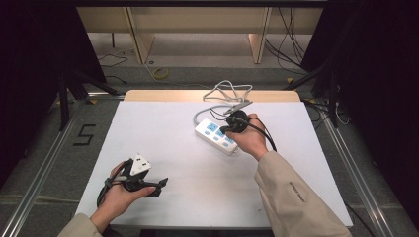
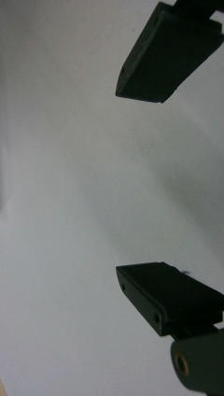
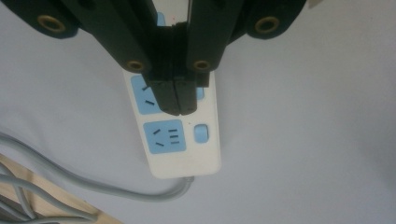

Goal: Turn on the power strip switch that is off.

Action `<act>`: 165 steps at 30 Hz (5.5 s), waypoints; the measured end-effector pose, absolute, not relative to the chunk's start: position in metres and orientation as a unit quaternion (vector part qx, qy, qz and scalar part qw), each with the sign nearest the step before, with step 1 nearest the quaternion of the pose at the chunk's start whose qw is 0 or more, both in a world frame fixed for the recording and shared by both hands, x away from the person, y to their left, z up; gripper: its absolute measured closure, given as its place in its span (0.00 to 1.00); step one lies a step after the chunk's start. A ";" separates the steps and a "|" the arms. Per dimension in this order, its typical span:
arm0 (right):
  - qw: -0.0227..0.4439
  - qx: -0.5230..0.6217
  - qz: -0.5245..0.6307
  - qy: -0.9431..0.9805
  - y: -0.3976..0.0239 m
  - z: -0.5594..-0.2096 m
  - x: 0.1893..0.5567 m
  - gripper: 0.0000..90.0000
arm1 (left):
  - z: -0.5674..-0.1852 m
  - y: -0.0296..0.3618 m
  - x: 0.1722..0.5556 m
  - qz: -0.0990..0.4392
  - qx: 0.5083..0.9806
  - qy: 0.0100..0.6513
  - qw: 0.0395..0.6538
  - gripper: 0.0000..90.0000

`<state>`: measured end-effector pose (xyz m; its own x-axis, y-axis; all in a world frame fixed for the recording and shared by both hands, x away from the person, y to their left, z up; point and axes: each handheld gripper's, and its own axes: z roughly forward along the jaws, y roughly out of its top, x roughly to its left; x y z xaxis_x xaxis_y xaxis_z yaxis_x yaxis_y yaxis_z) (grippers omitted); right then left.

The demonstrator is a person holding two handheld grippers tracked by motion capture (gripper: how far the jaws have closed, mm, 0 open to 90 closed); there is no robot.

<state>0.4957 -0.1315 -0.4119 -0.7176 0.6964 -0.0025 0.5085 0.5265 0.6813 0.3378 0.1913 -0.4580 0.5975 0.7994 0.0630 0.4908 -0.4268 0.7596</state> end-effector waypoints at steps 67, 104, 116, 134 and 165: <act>0.123 0.354 0.300 0.877 -0.095 -0.424 0.527 1.00 | -0.458 0.189 0.338 0.210 0.820 0.390 0.363 0.13; 0.109 0.348 0.276 0.889 -0.075 -0.436 0.542 1.00 | -0.458 0.189 0.338 0.209 0.821 0.390 0.362 0.13; 0.105 0.347 0.264 0.894 -0.066 -0.438 0.545 1.00 | -0.458 0.189 0.338 0.209 0.821 0.390 0.362 0.13; 0.099 0.349 0.248 0.898 -0.061 -0.439 0.548 1.00 | -0.458 0.189 0.338 0.210 0.822 0.388 0.362 0.13; 0.107 0.344 0.221 0.906 -0.055 -0.439 0.549 1.00 | -0.458 0.189 0.338 0.209 0.822 0.386 0.362 0.13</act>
<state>0.5490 -0.0550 -0.4388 -0.7401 0.6712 -0.0420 0.5761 0.6650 0.4752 0.3380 0.1887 -0.4578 0.6138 0.7868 0.0642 0.4842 -0.4394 0.7566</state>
